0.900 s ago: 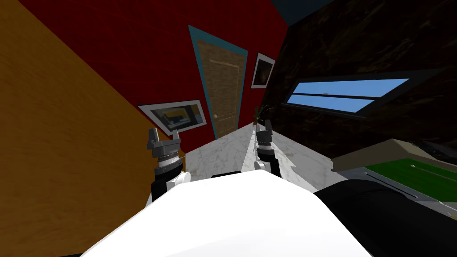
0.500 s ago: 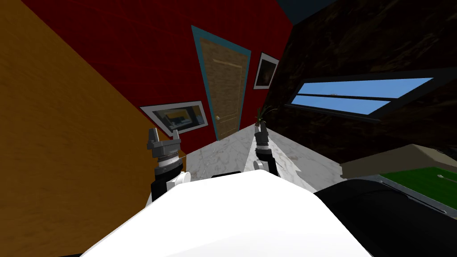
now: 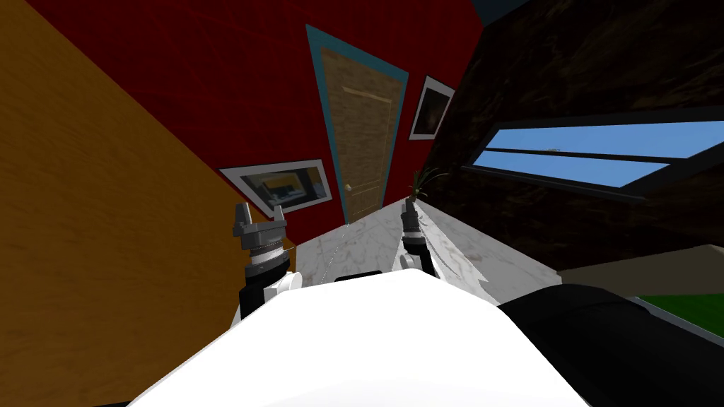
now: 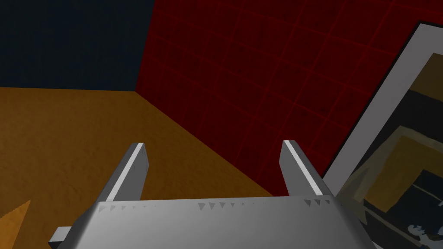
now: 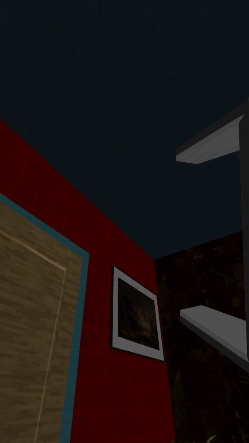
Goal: Pull the door open
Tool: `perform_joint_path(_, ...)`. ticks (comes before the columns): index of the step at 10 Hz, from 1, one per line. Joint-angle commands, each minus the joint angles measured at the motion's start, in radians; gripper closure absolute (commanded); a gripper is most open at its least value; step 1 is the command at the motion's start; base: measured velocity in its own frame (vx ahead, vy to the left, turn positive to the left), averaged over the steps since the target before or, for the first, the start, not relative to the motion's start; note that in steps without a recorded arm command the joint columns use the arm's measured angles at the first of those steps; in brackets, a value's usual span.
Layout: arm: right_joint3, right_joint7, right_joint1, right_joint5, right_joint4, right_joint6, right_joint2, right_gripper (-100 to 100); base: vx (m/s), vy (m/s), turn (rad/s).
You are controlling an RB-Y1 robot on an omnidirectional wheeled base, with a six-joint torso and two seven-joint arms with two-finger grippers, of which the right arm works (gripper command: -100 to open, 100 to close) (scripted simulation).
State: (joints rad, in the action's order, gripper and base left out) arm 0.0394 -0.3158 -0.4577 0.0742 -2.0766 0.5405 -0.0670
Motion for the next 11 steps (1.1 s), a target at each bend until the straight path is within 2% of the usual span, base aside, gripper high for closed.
perform_joint_path(1,-0.003,-0.031,0.013,-0.008,0.031,0.003,-0.004,-100,0.123,0.017,0.070)
perform_joint_path(2,-0.005,-0.059,0.025,-0.016,0.068,0.011,-0.009,-100,0.134,0.007,0.077)
perform_joint_path(11,-0.019,-0.202,0.083,-0.057,0.248,0.050,-0.027,-100,0.108,0.020,0.054)
